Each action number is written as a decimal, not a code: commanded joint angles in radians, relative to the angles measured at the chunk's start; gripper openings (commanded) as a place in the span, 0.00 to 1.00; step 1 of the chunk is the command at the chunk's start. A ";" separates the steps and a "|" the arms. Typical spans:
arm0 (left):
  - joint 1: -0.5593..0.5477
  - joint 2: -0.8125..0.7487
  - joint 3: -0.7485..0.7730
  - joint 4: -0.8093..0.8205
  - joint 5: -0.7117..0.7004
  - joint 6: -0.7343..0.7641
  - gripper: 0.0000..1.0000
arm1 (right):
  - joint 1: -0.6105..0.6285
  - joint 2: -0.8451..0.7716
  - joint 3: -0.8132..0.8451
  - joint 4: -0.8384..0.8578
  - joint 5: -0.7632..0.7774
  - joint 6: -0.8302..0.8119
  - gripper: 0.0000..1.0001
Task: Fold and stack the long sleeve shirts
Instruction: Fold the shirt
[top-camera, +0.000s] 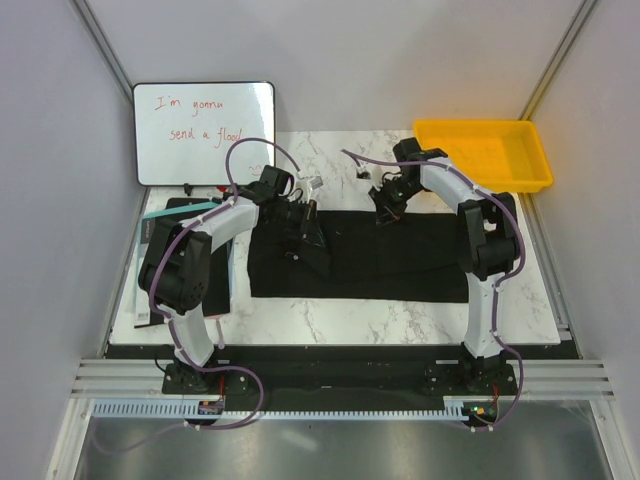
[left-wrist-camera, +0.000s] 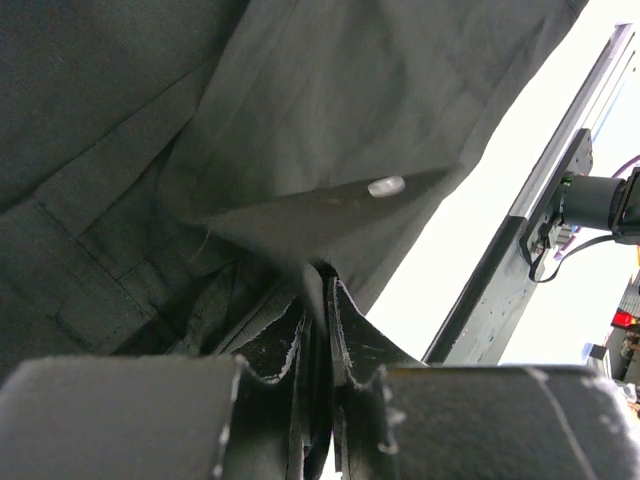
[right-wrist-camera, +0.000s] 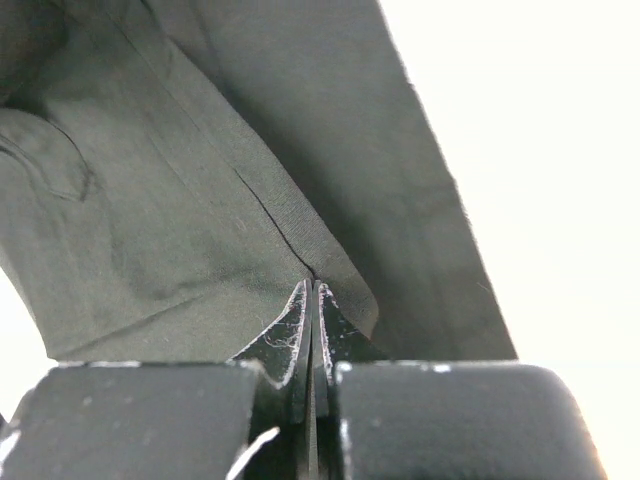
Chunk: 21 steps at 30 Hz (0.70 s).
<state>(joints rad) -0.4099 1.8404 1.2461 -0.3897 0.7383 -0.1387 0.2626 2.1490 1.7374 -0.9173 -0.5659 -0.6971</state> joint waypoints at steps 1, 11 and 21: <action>-0.007 -0.017 0.044 0.029 -0.005 0.045 0.15 | -0.046 -0.074 0.063 -0.017 -0.035 -0.028 0.00; 0.012 -0.007 0.016 0.029 -0.096 0.031 0.13 | -0.045 -0.048 0.060 -0.012 -0.043 -0.035 0.00; 0.046 -0.093 0.053 -0.060 -0.073 0.022 0.02 | -0.039 -0.054 0.044 0.000 -0.037 -0.028 0.00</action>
<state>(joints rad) -0.3664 1.8259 1.2503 -0.4065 0.6548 -0.1383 0.2256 2.1250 1.7767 -0.9237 -0.5716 -0.7086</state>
